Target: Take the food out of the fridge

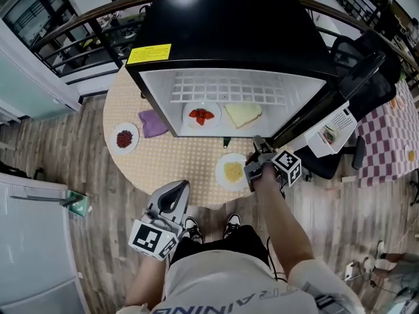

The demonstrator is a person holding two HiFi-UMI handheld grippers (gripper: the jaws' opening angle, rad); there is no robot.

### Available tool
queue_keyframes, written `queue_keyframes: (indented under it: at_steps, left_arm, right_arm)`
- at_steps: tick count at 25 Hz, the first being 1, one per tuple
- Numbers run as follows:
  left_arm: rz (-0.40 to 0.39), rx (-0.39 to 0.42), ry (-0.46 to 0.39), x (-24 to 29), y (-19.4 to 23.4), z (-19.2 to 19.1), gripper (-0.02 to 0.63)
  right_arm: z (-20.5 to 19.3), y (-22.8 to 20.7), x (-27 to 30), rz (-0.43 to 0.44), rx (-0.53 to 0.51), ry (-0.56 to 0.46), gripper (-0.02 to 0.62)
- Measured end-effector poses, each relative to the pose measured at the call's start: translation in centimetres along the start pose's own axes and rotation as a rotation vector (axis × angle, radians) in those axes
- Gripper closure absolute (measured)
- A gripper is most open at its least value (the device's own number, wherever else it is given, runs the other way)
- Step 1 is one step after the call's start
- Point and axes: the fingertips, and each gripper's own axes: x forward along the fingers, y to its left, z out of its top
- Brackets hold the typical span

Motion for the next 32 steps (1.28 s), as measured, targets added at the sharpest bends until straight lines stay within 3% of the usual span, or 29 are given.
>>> queue_keyframes:
  at_steps: [12, 18, 32]
  left_arm:
    - [0.021, -0.033, 0.045, 0.9, 1.8, -2.0, 0.600]
    - [0.026, -0.042, 0.054, 0.9, 2.6, -2.4, 0.600]
    - [0.005, -0.034, 0.090, 1.5, 2.9, -3.0, 0.600]
  right_arm:
    - [1.1, -2.5, 6.2, -0.091, 0.063, -0.045, 0.466]
    - [1.2, -2.9, 7.3, -0.094, 0.071, -0.066, 0.471]
    - [1.0, -3.3, 8.0, -0.087, 0.144, -0.084, 0.561]
